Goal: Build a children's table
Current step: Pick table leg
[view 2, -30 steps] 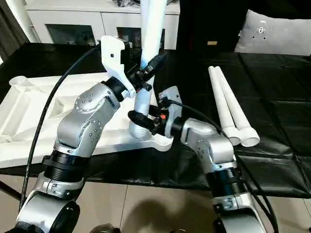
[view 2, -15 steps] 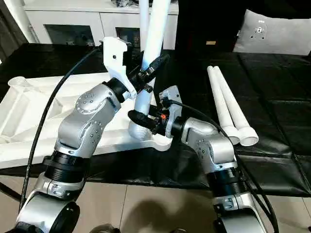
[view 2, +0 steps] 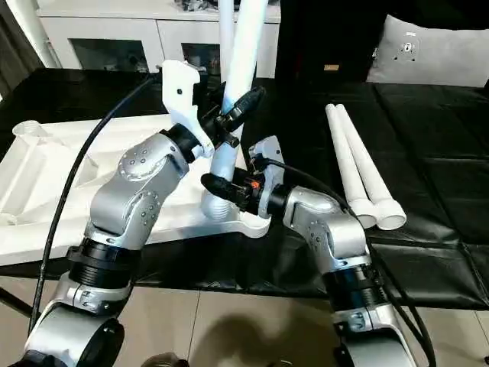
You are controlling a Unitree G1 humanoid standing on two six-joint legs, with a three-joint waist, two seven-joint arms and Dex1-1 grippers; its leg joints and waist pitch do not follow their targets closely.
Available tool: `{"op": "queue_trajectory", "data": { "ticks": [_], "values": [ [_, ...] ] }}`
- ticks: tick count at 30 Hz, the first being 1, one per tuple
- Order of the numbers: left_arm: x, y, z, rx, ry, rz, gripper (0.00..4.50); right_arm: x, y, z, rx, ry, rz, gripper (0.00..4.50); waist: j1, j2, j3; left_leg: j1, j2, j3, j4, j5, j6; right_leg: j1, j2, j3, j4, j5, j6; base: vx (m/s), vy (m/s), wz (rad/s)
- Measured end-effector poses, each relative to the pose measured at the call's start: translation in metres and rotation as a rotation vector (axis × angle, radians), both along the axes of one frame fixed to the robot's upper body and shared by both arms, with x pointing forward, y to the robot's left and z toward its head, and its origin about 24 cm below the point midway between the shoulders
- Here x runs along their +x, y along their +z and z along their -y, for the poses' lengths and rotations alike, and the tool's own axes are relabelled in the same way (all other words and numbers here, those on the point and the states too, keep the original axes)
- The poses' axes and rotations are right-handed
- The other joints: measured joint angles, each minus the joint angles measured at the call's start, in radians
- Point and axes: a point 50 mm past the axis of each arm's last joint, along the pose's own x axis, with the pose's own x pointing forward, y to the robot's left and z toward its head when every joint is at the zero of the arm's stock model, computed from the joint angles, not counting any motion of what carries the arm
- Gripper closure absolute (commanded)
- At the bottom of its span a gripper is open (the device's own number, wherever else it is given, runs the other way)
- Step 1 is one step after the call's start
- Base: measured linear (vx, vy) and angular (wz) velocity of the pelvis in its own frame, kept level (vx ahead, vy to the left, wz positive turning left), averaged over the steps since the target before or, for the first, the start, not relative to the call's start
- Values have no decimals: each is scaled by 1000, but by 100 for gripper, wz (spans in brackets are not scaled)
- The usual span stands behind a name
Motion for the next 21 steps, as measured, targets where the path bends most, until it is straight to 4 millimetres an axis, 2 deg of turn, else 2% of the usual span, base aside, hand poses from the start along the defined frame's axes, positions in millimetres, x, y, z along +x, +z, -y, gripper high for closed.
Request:
{"op": "queue_trajectory", "data": {
  "ticks": [2,10,21],
  "values": [
    [0,-1,0,-2,-11,-11,205,0,-1,-1,1,-10,3,262,0,0,0,0,0,0,0,0,0,0,0,0,0,0,0,0,0,0],
    [-16,5,11,-76,-164,-33,140,3,-6,1,-44,-71,0,262,1,0,0,0,0,0,1,0,0,0,0,0,0,0,0,0,0,0],
    [-48,27,23,-232,-448,-8,132,8,-5,2,-14,-149,22,262,-2,1,0,1,0,1,1,0,0,0,0,0,1,1,0,0,0,0]
  ]
}}
